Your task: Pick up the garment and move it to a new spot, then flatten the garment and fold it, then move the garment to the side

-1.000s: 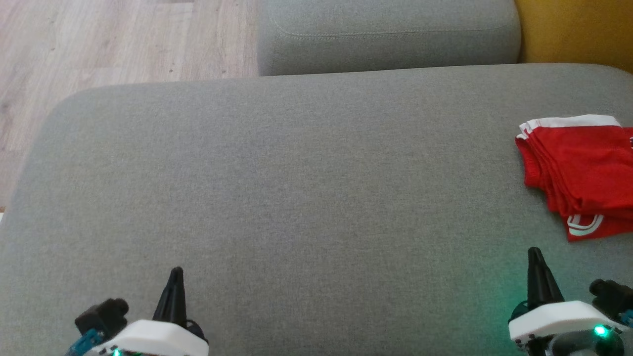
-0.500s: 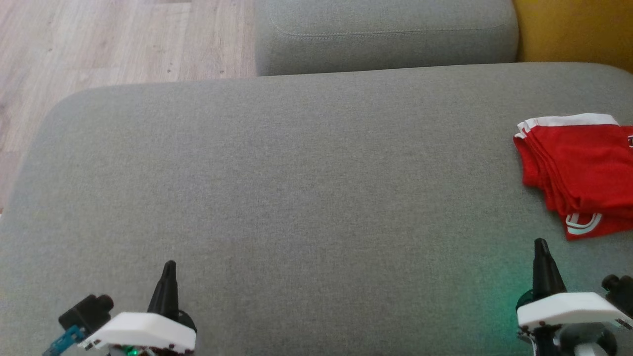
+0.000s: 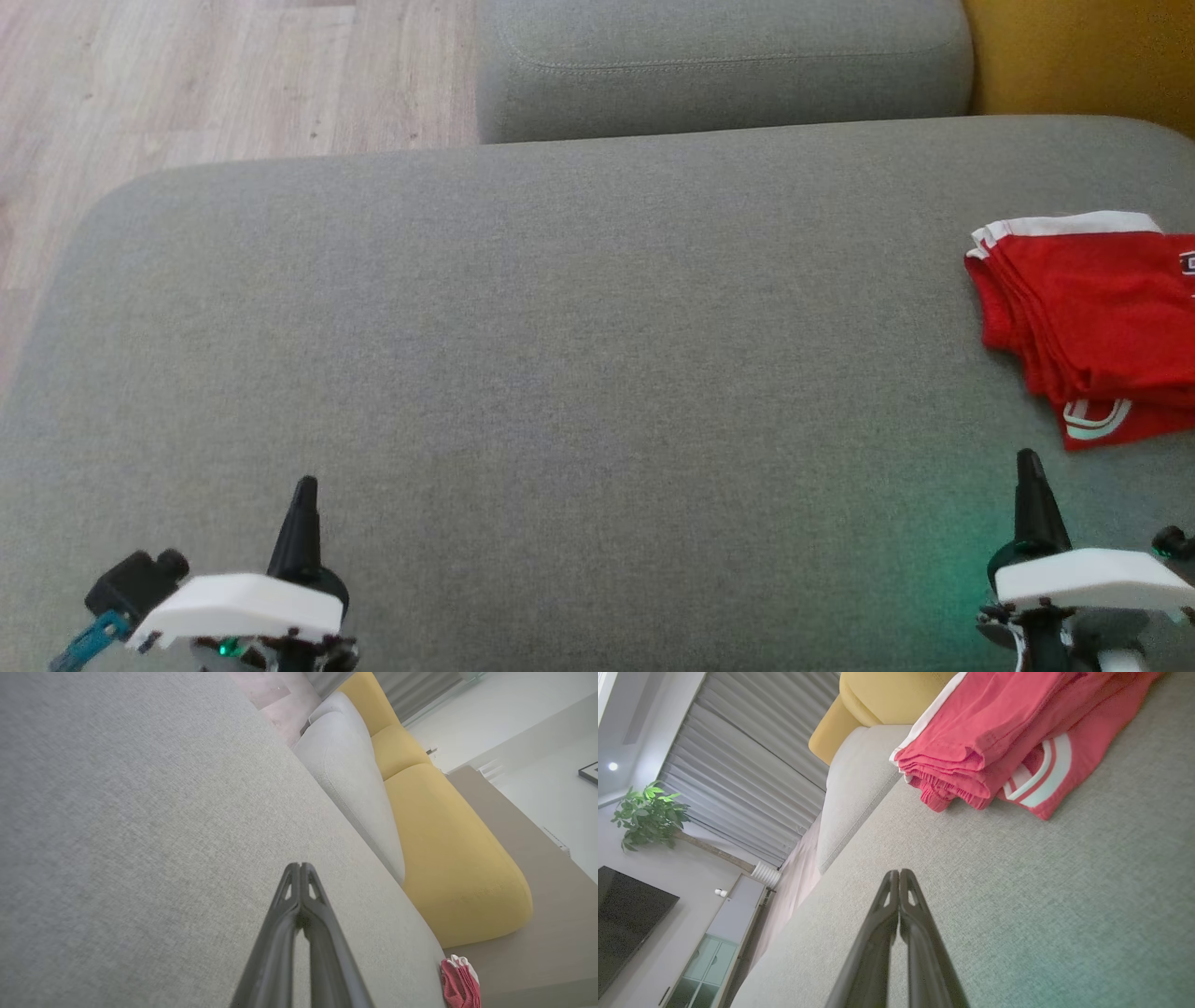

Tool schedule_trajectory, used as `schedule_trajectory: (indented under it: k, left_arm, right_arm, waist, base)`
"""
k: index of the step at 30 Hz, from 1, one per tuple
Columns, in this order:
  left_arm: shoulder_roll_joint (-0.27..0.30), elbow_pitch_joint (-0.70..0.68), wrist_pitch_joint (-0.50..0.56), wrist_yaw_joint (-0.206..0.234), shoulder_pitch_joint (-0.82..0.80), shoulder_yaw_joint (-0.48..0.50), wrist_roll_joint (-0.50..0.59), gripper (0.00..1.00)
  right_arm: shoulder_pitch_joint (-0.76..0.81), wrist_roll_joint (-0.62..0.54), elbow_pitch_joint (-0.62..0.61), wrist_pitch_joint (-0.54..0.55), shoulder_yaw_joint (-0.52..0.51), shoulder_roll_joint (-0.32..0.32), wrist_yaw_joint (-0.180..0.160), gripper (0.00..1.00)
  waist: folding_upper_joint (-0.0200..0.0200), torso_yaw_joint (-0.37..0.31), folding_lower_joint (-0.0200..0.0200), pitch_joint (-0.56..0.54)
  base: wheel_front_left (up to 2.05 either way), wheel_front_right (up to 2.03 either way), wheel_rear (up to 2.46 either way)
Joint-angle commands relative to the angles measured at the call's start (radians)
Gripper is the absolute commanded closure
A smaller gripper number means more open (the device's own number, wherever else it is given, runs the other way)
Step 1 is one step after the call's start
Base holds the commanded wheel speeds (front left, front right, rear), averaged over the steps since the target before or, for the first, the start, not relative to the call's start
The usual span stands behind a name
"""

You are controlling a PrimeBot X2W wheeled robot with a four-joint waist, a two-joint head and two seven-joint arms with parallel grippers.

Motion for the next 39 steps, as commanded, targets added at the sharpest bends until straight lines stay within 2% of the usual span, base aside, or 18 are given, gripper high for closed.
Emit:
schedule_trajectory:
  k: [1,39]
  left_arm:
    - [0.017,-0.030,0.005,-0.011,-0.058,0.026,-0.021,1.00]
    - [0.017,-0.017,0.117,-0.073,-0.129,0.116,-0.467,1.00]
  right_arm:
    - [-0.062,0.025,-0.039,0.005,0.006,-0.008,0.000,1.00]
    - [-0.099,0.507,-0.088,0.114,-0.015,-0.002,-0.001,1.00]
  waist:
    - [0.0000,0.000,0.0000,0.000]
    - [0.0000,-0.019,0.0000,0.001]
  base:
    - [0.00,0.00,0.00]
    - [0.00,0.00,0.00]
